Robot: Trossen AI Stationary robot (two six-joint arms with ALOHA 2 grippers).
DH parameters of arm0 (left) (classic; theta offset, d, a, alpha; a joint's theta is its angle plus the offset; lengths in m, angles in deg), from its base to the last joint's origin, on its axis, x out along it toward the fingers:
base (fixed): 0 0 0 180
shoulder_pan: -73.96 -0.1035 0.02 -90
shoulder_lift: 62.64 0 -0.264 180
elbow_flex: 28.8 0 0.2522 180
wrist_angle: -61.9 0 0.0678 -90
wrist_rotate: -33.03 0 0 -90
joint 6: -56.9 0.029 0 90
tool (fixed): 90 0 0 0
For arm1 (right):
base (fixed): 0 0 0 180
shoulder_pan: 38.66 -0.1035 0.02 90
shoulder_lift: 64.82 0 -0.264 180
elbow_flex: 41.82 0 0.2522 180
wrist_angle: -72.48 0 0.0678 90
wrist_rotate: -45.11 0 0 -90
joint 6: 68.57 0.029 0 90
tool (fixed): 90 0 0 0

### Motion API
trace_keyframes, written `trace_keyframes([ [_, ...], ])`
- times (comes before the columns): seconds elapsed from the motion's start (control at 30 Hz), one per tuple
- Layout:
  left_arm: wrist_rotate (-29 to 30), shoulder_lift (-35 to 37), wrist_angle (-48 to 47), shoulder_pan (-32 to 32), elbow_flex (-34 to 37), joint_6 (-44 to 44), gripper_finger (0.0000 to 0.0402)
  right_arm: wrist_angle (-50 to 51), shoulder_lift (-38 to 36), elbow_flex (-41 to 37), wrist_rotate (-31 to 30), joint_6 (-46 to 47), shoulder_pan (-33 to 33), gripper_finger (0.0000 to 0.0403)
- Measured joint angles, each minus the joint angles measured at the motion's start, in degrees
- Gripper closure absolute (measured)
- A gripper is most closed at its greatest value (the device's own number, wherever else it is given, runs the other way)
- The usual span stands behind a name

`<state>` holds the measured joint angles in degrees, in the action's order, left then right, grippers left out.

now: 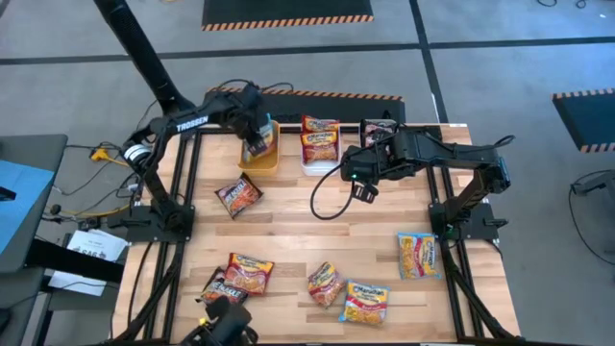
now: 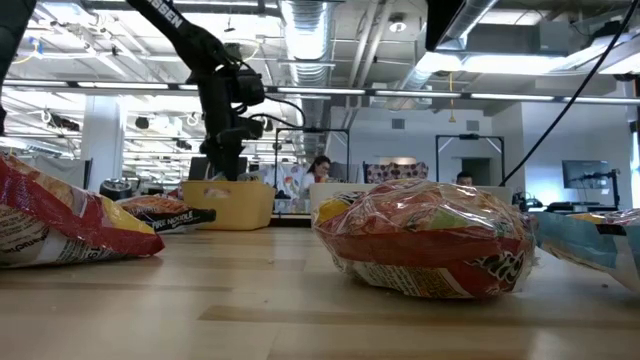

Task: Sort Maruchan noodles
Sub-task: Put the blue noodle pack into the orange bin, then put the red noodle pack into the white bin

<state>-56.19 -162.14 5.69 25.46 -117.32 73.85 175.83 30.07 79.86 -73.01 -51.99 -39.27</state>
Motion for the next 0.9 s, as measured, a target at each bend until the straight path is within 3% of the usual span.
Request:
trace_keyframes([
  [0.23, -6.19, 0.01, 1.37, -1.44, 0.0, 0.84, 0.0297, -0.27, 0.0, 0.0, -0.07, 0.0, 0.0, 0.0284],
  [0.6, -4.57, 0.44, -4.07, -1.81, -0.02, -1.09, 0.0297, 0.01, 0.0, 0.0, 1.31, 0.02, -0.02, 0.0284],
  [0.9, -4.78, 6.14, -3.77, -1.72, -0.42, -1.61, 0.0297, 0.35, 0.0, 0.0, 1.47, 0.0, -0.02, 0.0284],
])
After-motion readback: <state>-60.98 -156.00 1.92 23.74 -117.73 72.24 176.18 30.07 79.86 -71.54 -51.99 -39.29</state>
